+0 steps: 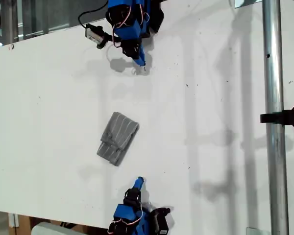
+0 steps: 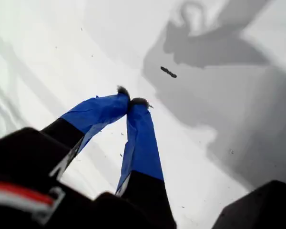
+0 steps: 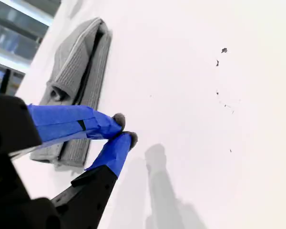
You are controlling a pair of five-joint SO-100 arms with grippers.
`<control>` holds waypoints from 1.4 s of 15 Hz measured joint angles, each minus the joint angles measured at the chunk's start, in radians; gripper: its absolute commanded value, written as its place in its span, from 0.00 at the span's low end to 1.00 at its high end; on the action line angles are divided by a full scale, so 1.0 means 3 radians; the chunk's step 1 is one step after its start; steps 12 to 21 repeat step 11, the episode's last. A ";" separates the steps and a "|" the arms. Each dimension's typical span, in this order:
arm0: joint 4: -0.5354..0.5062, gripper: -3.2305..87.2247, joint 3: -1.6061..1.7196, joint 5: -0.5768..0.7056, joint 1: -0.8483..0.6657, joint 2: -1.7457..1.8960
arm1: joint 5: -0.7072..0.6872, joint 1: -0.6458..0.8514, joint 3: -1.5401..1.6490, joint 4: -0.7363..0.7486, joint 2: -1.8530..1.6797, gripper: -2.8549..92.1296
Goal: Grasp corners of a towel and fold twice.
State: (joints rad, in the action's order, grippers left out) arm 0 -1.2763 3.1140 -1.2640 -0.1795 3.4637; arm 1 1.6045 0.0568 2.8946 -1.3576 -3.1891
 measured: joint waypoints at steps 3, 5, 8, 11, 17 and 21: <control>-0.0031 0.06 0.0000 0.0879 0.0112 0.0000 | -0.0082 -0.0153 0.0026 -0.0266 -0.0291 0.10; -0.0031 0.06 0.0000 0.0961 0.0107 0.0000 | -0.0302 -0.0174 0.0026 -0.0317 -0.0302 0.10; -0.0031 0.06 0.0000 0.0966 0.0107 0.0000 | -0.0327 -0.0164 0.0026 -0.0317 -0.0302 0.10; -0.0031 0.06 0.0000 0.0966 0.0107 0.0000 | -0.0327 -0.0164 0.0026 -0.0317 -0.0302 0.10; -0.0031 0.06 0.0000 0.0966 0.0107 0.0000 | -0.0327 -0.0164 0.0026 -0.0317 -0.0302 0.10; -0.0031 0.06 0.0000 0.0966 0.0107 0.0000 | -0.0327 -0.0164 0.0026 -0.0317 -0.0302 0.10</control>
